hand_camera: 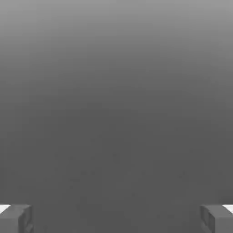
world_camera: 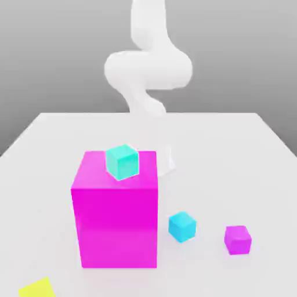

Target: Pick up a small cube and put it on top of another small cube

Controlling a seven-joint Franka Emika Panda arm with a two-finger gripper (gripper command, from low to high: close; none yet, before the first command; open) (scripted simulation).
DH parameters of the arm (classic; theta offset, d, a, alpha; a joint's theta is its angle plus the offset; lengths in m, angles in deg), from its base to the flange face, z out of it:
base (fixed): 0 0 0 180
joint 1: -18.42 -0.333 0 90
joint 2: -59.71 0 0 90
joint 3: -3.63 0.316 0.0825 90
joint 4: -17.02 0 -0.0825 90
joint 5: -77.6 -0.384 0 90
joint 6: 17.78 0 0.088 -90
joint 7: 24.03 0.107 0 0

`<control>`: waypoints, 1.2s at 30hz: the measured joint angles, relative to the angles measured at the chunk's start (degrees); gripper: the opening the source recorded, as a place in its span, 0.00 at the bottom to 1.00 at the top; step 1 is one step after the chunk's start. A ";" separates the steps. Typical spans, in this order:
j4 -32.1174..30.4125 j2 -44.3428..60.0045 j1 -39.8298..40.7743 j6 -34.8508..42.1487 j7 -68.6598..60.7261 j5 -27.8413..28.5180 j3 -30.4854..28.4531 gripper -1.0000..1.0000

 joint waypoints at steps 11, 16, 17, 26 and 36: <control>-10.10 11.83 -12.36 -9.31 -29.88 0.35 -9.33 0.50; -14.63 17.25 -17.53 -13.49 -43.35 0.36 -12.78 0.50; -15.53 18.33 -18.55 -14.33 -46.04 0.36 -13.43 0.50; -23.70 27.95 -27.16 -21.86 -69.99 0.67 -18.48 0.50; -32.78 37.93 -33.27 -30.18 -95.04 3.13 -20.94 0.50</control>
